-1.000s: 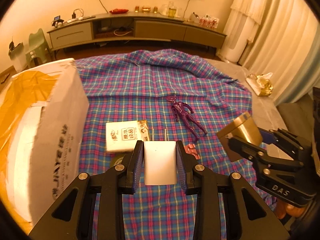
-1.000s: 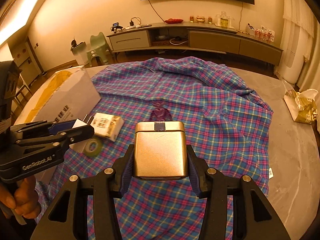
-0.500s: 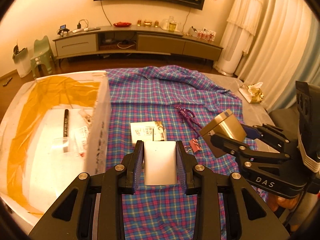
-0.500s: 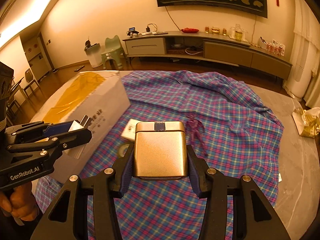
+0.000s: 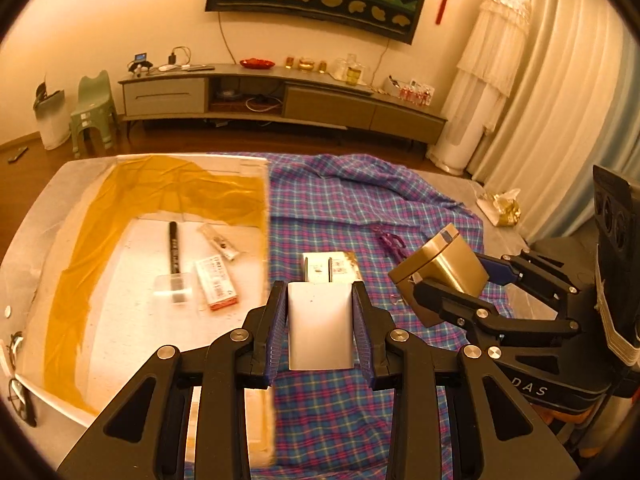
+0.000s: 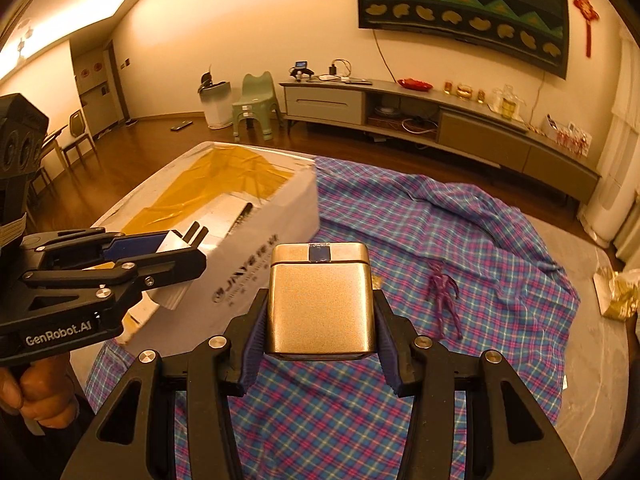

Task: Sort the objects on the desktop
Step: 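Carry the gold tin in the right gripper to the bin while the left carries the charger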

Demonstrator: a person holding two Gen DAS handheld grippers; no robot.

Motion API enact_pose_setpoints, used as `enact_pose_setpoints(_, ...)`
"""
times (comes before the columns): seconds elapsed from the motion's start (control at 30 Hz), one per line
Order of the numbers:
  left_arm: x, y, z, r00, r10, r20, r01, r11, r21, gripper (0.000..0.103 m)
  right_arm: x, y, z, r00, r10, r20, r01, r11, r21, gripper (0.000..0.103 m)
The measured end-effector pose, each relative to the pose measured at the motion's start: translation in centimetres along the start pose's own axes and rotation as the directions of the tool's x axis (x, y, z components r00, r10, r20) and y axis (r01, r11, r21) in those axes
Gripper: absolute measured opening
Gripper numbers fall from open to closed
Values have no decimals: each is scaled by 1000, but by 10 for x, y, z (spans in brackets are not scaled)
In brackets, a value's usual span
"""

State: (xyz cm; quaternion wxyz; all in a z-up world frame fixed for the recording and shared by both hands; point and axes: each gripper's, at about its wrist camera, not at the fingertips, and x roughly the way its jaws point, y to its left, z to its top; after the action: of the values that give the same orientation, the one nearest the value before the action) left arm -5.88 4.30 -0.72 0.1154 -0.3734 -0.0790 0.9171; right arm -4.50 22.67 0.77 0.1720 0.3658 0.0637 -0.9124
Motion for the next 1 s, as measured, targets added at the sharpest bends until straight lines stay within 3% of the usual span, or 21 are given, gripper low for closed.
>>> enact_pose_setpoints(0.63, -35, 90, 4, 998, 5, 64, 3, 993, -115, 32, 2, 89, 30, 998, 53, 22, -50, 993, -109, 50)
enact_pose_setpoints(1.0, -28, 135, 6, 998, 49, 25, -44, 983, -179, 32, 20, 117, 44, 997, 78, 0, -78, 987, -140, 50)
